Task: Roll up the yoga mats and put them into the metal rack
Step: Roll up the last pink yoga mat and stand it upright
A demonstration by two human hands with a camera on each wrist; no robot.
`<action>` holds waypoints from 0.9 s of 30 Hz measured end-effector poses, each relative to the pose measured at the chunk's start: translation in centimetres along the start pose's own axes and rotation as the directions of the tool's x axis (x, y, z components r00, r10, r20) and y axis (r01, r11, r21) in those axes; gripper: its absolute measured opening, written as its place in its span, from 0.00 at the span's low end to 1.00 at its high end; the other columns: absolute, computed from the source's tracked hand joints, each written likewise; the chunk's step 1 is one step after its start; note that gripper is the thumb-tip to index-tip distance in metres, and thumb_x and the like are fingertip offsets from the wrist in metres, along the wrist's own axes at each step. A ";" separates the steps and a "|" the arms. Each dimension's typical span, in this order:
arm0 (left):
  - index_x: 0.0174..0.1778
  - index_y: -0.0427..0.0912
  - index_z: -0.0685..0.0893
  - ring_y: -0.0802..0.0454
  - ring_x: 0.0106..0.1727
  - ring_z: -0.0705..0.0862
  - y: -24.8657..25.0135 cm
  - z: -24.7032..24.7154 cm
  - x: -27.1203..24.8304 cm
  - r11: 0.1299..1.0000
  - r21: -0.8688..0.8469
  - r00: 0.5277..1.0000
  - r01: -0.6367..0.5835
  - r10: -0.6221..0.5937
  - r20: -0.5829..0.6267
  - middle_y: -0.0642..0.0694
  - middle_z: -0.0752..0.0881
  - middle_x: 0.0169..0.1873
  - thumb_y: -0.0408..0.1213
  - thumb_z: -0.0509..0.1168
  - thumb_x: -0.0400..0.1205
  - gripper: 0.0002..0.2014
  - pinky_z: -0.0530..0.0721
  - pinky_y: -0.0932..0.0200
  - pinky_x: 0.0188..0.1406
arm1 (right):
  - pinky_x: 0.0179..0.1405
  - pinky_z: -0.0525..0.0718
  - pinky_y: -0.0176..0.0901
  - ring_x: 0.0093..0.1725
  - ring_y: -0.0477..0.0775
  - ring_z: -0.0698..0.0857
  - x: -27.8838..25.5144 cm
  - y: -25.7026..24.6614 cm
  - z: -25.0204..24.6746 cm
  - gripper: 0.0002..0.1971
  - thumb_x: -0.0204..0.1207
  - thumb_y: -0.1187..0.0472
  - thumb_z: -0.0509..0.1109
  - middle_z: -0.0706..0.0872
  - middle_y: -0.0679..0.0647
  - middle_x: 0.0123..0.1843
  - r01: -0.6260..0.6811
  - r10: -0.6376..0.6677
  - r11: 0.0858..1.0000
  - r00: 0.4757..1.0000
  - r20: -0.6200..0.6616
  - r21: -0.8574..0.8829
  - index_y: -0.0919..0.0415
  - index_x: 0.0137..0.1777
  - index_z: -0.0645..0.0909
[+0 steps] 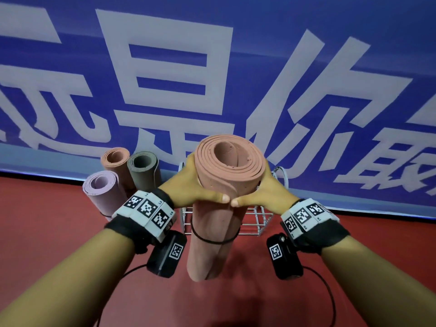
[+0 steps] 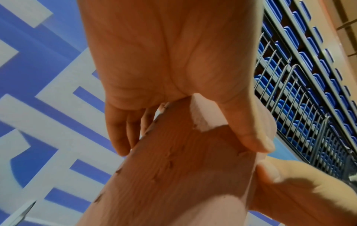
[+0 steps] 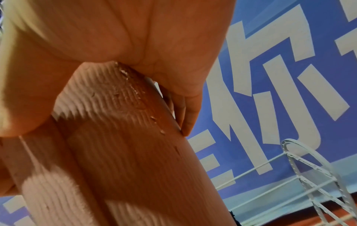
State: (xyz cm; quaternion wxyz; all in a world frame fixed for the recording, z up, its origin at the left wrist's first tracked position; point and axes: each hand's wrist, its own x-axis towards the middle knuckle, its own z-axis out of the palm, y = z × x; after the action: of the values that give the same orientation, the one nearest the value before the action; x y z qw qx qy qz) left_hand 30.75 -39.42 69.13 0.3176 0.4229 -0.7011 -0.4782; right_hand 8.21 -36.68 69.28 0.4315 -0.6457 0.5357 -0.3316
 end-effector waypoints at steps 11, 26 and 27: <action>0.80 0.51 0.59 0.72 0.68 0.75 3.1 -7.9 11.2 0.999 0.015 0.992 -0.032 0.033 -0.121 0.63 0.75 0.68 0.49 0.88 0.55 0.60 0.77 0.64 0.67 | 0.72 0.74 0.37 0.73 0.38 0.73 13.4 -4.8 -4.4 0.64 0.49 0.57 0.88 0.73 0.43 0.74 0.133 -0.131 0.991 0.989 -0.062 0.017 0.51 0.83 0.51; 0.82 0.48 0.55 0.76 0.69 0.71 2.0 -11.2 21.7 0.997 0.053 0.964 -0.048 0.060 -0.258 0.58 0.72 0.73 0.43 0.87 0.54 0.63 0.74 0.81 0.59 | 0.72 0.72 0.37 0.72 0.36 0.74 26.2 -4.0 -8.4 0.67 0.44 0.49 0.88 0.72 0.29 0.69 0.220 -0.223 0.973 0.974 -0.034 -0.074 0.47 0.83 0.51; 0.82 0.47 0.55 0.75 0.70 0.71 1.3 -11.4 22.3 0.998 0.049 0.964 -0.047 0.058 -0.259 0.57 0.72 0.73 0.43 0.87 0.54 0.64 0.73 0.82 0.59 | 0.72 0.72 0.37 0.72 0.37 0.74 27.0 -3.5 -8.2 0.68 0.44 0.48 0.88 0.72 0.30 0.69 0.211 -0.214 0.975 0.976 -0.030 -0.076 0.47 0.83 0.50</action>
State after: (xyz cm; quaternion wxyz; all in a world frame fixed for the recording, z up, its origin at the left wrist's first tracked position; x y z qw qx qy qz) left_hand 30.25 -63.75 75.12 0.4104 0.4698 -0.6743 -0.3951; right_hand 7.88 -64.52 74.88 0.3598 -0.7081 0.4832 -0.3684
